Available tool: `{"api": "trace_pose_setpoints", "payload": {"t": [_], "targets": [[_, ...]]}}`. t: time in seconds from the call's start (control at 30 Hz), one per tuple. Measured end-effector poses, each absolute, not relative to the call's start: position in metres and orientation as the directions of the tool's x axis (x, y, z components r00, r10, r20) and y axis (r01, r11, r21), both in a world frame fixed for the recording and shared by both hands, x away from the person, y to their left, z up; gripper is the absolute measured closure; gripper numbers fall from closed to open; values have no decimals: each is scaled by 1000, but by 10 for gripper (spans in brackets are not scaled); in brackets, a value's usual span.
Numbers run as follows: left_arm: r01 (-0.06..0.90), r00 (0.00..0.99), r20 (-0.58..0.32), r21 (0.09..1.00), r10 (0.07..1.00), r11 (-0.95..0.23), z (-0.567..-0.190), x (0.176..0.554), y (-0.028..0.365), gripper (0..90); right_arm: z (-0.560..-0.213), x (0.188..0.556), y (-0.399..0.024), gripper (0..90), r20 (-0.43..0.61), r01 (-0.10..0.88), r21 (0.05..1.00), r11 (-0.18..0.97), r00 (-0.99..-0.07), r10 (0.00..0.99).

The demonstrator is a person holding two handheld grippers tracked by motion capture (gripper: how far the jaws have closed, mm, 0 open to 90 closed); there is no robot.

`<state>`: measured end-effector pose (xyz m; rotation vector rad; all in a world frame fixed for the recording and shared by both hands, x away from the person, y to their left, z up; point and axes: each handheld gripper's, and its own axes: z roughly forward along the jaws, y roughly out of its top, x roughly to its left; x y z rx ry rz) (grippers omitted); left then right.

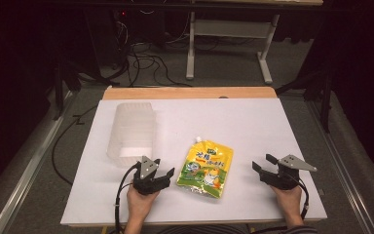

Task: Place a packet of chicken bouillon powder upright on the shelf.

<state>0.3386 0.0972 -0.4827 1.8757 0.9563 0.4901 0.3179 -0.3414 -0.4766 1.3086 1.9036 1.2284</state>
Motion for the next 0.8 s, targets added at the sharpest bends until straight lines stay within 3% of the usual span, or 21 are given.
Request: {"api": "trace_pose_setpoints", "payload": {"t": [0.13,0.27,0.33,0.67,0.8], "targets": [[385,615,-51,890,787,-243,-483,336,97,343,-477,315,-342,327,60,412,903,118,-394,917],[416,624,-68,872,779,-257,-483,340,97,377,-477,318,-341,330,74,446,889,108,-371,926],[399,622,-44,877,782,-268,-483,338,95,394,-477,315,-338,336,23,417,898,139,-360,933],[402,626,-51,876,778,-265,-482,338,96,361,-476,312,-340,332,32,393,912,119,-356,934],[445,620,-106,863,778,-238,-479,339,96,343,-476,312,-341,332,50,398,912,104,-359,932]]}}
